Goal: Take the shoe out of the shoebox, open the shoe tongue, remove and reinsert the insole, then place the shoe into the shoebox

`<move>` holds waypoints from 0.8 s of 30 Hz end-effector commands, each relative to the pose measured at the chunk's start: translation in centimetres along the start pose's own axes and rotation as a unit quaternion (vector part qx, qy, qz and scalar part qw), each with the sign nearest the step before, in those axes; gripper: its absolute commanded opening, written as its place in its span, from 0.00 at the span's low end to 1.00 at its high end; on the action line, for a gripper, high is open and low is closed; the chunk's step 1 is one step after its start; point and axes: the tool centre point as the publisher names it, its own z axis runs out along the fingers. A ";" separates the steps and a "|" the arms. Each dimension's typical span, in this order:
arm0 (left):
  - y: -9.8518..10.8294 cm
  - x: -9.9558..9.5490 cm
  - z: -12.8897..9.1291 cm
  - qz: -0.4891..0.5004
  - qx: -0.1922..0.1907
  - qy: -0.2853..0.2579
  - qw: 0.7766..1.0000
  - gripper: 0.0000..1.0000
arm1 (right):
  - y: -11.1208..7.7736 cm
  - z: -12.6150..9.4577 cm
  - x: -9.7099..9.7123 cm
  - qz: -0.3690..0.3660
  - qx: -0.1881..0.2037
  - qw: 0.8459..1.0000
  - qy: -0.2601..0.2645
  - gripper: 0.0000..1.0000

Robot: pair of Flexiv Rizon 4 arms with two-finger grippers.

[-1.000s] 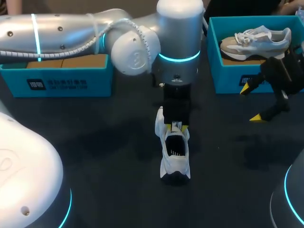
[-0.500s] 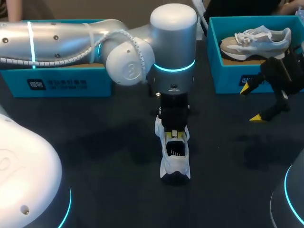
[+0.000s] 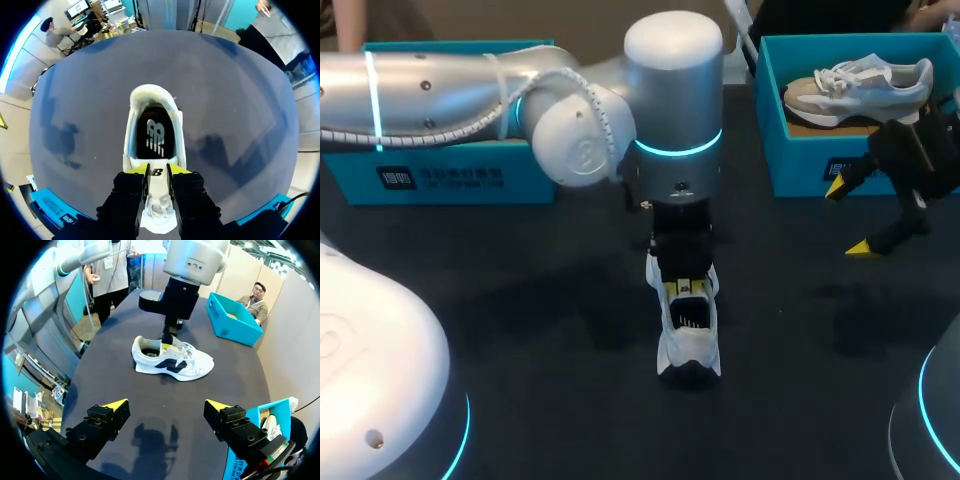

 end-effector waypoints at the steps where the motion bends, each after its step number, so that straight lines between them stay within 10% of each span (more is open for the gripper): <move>1: -0.3 0.0 -0.4 -0.021 -0.004 -0.008 1.000 0.28 | 0.0 0.0 0.0 0.001 0.002 1.000 0.000 1.00; 10: -0.9 0.8 -3.8 -0.142 -0.014 -0.037 0.989 0.33 | 0.0 0.0 0.0 0.001 0.002 1.000 0.000 1.00; 14: -1.6 1.6 -5.0 -0.200 -0.016 -0.046 0.979 0.49 | 0.0 0.0 0.0 0.001 0.002 1.000 0.000 1.00; 17: -2.0 2.3 -5.7 -0.213 -0.025 -0.048 0.975 1.00 | 0.0 0.0 0.0 0.001 0.002 1.000 0.000 1.00; 24: -2.0 2.3 -5.7 -0.213 -0.025 -0.048 0.975 1.00 | 0.0 0.0 0.0 0.001 0.002 1.000 0.000 1.00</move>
